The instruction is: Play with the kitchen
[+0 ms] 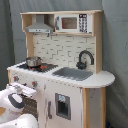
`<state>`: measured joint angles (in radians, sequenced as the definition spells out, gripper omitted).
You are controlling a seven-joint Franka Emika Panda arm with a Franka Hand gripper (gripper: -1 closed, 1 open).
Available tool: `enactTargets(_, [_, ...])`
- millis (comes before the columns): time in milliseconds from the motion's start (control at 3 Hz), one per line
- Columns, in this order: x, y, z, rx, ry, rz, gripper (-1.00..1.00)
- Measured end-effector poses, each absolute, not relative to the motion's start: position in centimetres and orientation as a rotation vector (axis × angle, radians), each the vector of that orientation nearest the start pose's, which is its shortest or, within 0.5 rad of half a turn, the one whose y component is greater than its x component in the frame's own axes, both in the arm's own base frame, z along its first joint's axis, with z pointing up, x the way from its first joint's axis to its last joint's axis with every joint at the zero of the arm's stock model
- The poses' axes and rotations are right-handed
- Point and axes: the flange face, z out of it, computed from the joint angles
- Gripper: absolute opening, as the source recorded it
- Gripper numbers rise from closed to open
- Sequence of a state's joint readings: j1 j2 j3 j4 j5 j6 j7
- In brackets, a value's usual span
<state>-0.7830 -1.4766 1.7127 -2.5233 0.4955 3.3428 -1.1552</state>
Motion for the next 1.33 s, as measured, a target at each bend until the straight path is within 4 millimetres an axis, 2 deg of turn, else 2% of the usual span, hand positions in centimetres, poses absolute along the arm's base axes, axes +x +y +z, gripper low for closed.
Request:
enactTargets(333, [31.2,38.5,32.0,0.731,1.546,0.655,1.00])
enactTargets(667, [29.1,39.5,33.3,0.736,1.552,0.669,1.00])
enactTargets(1333, [24.5,42.0,34.4,0.746,1.586,0.656,1.00])
